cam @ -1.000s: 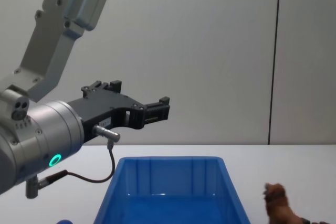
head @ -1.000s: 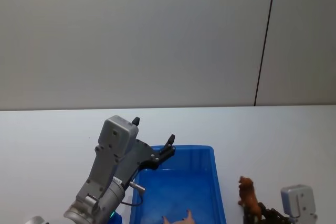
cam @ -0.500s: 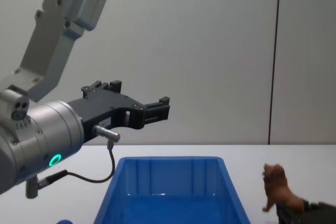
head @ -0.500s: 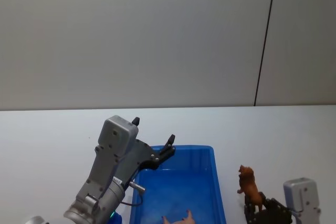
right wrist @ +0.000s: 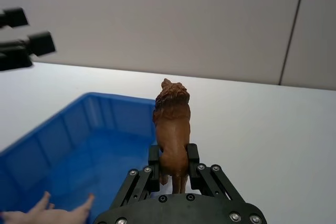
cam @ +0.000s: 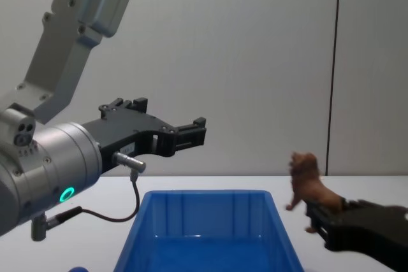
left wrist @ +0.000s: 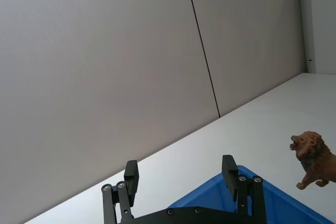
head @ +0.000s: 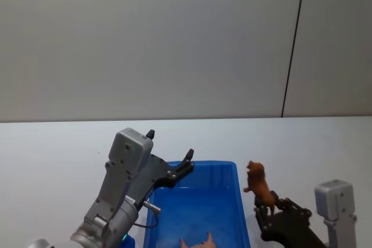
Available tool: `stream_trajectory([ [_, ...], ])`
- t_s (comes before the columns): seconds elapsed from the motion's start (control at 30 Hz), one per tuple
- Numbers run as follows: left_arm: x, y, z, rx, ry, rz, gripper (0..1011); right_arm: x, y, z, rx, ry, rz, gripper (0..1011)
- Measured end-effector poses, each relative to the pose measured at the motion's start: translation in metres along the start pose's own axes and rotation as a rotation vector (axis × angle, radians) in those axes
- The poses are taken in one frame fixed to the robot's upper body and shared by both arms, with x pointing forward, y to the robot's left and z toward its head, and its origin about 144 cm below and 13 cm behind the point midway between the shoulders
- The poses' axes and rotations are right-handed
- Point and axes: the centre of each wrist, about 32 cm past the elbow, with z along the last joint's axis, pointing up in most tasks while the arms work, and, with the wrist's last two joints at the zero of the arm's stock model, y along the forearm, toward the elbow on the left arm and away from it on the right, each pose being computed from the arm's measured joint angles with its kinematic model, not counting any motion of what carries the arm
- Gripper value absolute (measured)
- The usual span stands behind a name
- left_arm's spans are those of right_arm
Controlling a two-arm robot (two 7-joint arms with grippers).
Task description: Pick up the two dolls from the table and place them into the box.
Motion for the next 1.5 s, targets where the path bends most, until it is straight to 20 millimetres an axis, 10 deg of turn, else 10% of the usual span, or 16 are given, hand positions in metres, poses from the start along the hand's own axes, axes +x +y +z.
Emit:
stream_trajectory([
  [0.53, 0.000, 0.000, 0.000, 0.000, 0.000, 0.000, 1001, 0.000, 0.029, 0.013, 0.008, 0.083, 0.154, 297],
  [1.23, 0.000, 0.000, 0.000, 0.000, 0.000, 0.000, 1001, -0.001, 0.044, 0.014, -0.018, 0.082, 0.138, 946],
  [1.5, 0.000, 0.000, 0.000, 0.000, 0.000, 0.000, 1001, 0.001, 0.032, 0.014, 0.009, 0.069, 0.074, 1001],
])
